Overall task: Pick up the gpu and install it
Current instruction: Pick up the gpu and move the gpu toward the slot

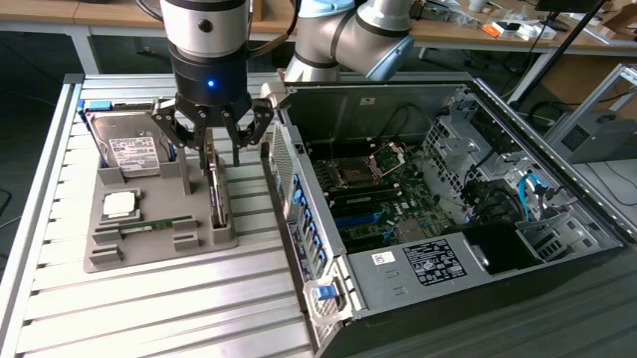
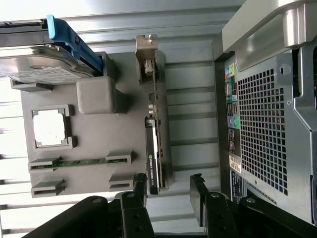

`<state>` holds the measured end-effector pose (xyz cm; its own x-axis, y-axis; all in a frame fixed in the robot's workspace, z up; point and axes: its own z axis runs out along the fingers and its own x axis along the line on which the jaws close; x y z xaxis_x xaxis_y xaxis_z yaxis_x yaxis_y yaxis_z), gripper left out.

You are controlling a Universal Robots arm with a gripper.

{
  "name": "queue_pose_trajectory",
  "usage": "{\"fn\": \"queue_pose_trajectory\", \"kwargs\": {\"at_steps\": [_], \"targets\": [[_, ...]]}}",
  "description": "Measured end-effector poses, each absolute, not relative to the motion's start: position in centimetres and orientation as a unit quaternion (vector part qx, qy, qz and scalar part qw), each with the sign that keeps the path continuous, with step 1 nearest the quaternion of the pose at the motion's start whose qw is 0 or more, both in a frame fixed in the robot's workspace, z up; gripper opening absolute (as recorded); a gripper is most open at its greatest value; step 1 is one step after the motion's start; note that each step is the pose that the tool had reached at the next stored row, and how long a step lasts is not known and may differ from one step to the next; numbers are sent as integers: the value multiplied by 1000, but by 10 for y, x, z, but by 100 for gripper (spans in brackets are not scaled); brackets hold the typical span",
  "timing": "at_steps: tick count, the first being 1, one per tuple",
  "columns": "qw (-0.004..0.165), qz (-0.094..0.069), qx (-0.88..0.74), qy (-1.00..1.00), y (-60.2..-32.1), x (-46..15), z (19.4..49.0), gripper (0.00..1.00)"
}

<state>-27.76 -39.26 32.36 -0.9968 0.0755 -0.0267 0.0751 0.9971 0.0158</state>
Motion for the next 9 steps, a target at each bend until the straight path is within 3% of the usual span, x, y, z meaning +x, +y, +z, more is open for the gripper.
{"fn": "queue_pose_trajectory", "kwargs": {"at_steps": [9], "targets": [[14,7,38,999,-393,-278,321,48]]}}
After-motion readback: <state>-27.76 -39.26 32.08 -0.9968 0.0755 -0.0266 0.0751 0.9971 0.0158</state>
